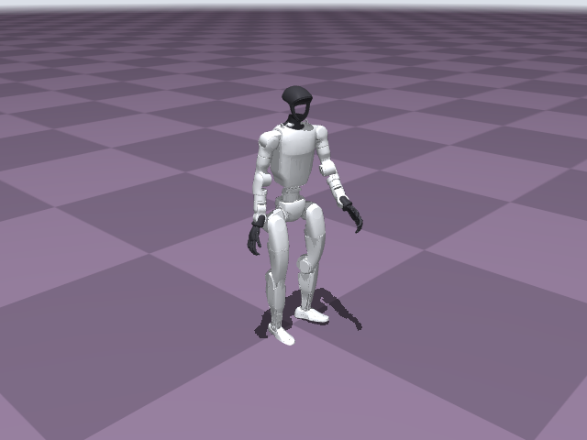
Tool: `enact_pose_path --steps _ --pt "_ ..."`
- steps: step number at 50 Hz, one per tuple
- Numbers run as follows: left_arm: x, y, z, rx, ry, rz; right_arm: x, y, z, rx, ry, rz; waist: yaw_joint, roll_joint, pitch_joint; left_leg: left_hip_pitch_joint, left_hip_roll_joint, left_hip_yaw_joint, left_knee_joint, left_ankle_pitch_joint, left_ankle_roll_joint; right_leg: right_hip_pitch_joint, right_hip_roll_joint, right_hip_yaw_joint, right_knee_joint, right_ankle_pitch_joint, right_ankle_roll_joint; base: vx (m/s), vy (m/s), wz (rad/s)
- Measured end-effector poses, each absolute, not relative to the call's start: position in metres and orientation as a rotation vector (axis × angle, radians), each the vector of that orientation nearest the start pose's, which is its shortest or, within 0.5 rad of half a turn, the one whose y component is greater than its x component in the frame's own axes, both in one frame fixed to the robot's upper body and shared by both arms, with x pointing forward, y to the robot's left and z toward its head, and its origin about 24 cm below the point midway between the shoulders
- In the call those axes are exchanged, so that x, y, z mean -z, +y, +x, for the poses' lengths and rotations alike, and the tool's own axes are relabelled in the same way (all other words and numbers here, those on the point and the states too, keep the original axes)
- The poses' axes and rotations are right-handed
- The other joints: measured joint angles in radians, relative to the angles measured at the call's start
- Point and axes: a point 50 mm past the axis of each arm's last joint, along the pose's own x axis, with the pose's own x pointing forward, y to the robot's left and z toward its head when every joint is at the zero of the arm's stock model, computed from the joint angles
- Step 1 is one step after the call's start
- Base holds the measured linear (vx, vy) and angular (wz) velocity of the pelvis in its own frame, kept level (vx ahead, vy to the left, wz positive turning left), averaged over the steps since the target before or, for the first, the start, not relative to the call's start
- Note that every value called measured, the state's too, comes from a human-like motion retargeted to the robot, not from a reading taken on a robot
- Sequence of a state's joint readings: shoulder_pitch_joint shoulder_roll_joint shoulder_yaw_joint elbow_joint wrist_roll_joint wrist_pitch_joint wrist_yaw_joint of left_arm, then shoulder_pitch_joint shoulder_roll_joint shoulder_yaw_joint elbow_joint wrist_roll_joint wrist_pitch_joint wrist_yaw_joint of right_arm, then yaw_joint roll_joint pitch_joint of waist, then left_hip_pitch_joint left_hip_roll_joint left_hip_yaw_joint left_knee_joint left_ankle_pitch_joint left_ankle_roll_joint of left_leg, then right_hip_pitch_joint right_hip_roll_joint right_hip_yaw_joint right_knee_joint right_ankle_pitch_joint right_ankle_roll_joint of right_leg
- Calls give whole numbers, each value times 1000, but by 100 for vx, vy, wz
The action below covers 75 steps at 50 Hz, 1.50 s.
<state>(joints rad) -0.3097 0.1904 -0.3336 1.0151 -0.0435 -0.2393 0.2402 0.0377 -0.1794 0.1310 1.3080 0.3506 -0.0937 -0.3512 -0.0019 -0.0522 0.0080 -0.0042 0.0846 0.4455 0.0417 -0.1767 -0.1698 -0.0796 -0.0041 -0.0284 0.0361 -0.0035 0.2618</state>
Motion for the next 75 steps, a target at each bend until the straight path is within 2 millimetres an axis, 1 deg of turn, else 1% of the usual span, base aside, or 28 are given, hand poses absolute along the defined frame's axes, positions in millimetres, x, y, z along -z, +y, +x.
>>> enact_pose_path --steps 2,5,10,12,14,17,19,23,25,30,35,41,46,50,52,55,61,66,70,75 --pt "88 175 244 -30 507 377 166 -228 63 559 1219 -156 4 -2 5 3 1 10 -4 -1 -2 -5 4 9 2 4 0 0 1 -11" --pt "107 192 217 -105 622 374 163 -226 77 550 1168 -162 11 -1 10 8 3 33 -13 -3 -2 -12 6 10 2 -2 0 -1 5 -32" --pt "136 222 162 -168 861 411 154 -228 109 485 1064 -216 31 7 -1 4 -14 67 -34 -8 17 -28 -56 -123 21 -84 0 -1 14 -30" --pt "142 231 144 -162 928 437 150 -229 120 445 1028 -246 42 6 -8 1 -22 65 -38 -8 22 -26 -73 -163 15 -75 0 1 8 3" --pt "144 240 132 -148 964 465 146 -230 129 403 994 -279 55 2 -13 -3 -27 56 -38 -6 21 -21 -80 -180 3 -46 0 3 3 23" --pt "144 251 121 -132 972 499 141 -233 140 349 950 -328 78 -4 -17 -7 -37 32 -29 -7 15 -9 -92 -193 -3 -25 0 5 6 41" --pt "142 255 117 -132 960 505 138 -236 144 319 929 -359 95 -7 -21 -6 -50 13 -19 -12 13 0 -111 -204 8 -35 0 7 12 52" --pt "139 258 115 -158 934 476 133 -243 152 270 901 -415 124 -10 -25 2 -80 -32 -5 -26 22 17 -157 -235 56 -76 -2 8 14 58" --pt "139 257 115 -182 931 450 131 -245 156 251 893 -436 138 -10 -32 4 -85 -49 -4 -30 25 20 -166 -250 73 -93 -12 6 6 44" --pt "144 249 113 -249 953 374 128 -242 168 228 875 -454 157 -13 -60 3 -93 -80 -16 -30 29 37 -172 -284 61 -105 -27 4 3 33" --pt "148 237 115 -305 966 310 125 -225 182 208 829 -420 161 -21 -75 4 -101 -97 -35 -19 20 48 -175 -302 42 -104 -33 1 1 13" --pt "147 224 125 -313 926 293 121 -195 195 155 758 -361 164 -29 -72 6 -101 -94 -32 -21 18 48 -176 -298 47 -108 -34 0 0 0" --pt "144 220 133 -282 888 319 123 -174 194 108 743 -355 164 -35 -69 9 -97 -80 -22 -32 30 46 -173 -282 47 -107 -28 2 -1 -15" --pt "142 220 138 -250 873 343 129 -169 186 80 768 -392 155 -37 -69 11 -95 -69 -19 -37 34 43 -169 -271 47 -105 -24 1 0 -5" --pt "141 221 140 -236 870 350 132 -172 180 81 792 -409 146 -37 -70 11 -93 -66 -18 -38 34 42 -168 -268 47 -105 -23 0 0 0" --pt "140 222 144 -220 865 353 137 -182 170 108 839 -416 131 -36 -71 9 -92 -64 -16 -39 32 40 -167 -266 48 -105 -23 0 0 0" --pt "136 224 154 -201 840 348 143 -212 148 207 933 -378 108 -34 -70 8 -91 -64 -16 -40 27 38 -166 -266 46 -104 -23 0 0 0" --pt "132 224 160 -196 817 347 146 -233 127 239 995 -378 101 -33 -67 12 -91 -61 -20 -41 23 39 -165 -263 46 -104 -23 0 0 0" --pt "131 224 162 -196 812 344 149 -244 111 252 1042 -385 98 -34 -64 15 -91 -57 -22 -41 21 41 -165 -259 45 -104 -23 0 0 0" --pt "133 223 160 -203 826 333 152 -249 97 306 1088 -350 94 -35 -61 18 -91 -52 -20 -42 21 41 -164 -254 45 -104 -22 0 0 0"
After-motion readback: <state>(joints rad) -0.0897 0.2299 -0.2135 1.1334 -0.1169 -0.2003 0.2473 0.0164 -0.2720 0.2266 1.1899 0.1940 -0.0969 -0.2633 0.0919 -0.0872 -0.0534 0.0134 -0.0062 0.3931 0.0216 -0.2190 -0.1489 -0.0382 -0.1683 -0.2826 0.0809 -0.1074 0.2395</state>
